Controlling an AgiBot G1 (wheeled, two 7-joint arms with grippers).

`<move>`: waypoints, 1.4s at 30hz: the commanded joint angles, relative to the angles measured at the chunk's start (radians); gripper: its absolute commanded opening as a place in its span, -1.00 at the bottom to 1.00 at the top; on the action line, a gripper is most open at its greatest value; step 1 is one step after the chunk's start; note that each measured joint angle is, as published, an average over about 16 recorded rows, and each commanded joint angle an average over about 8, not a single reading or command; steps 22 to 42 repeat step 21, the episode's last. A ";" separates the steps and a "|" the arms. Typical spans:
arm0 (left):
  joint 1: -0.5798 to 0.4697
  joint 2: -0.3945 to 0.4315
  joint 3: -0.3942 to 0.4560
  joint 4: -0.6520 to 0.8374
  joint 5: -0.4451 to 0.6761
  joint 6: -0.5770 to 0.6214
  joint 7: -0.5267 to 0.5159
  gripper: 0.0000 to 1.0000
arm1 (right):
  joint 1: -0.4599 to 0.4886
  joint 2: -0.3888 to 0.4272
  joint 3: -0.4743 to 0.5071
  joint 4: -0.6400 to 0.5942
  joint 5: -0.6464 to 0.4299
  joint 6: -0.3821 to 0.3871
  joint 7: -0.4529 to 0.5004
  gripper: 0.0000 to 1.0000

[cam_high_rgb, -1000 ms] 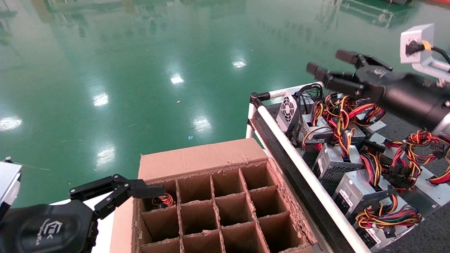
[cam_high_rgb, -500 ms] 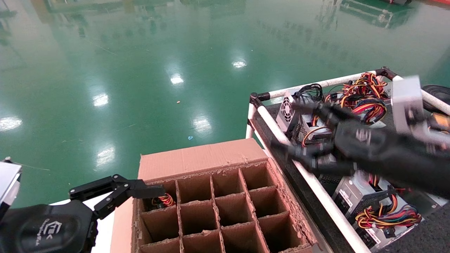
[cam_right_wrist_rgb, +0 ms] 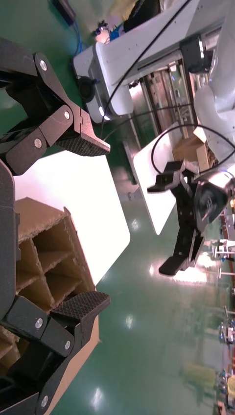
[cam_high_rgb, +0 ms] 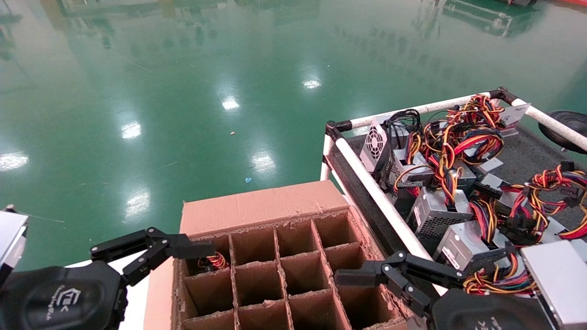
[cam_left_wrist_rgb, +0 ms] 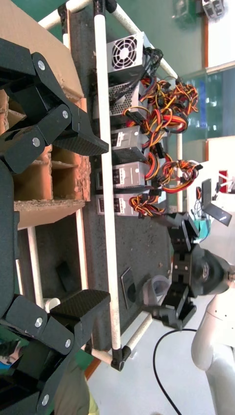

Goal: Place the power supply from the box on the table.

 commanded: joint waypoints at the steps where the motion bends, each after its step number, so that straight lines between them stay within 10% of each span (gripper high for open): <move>1: 0.000 0.000 0.000 0.000 0.000 0.000 0.000 1.00 | -0.014 0.008 0.001 0.022 0.008 -0.018 0.003 1.00; 42: 0.000 0.000 0.000 0.000 0.000 0.000 0.000 1.00 | 0.009 -0.005 0.001 -0.015 -0.005 0.012 -0.001 1.00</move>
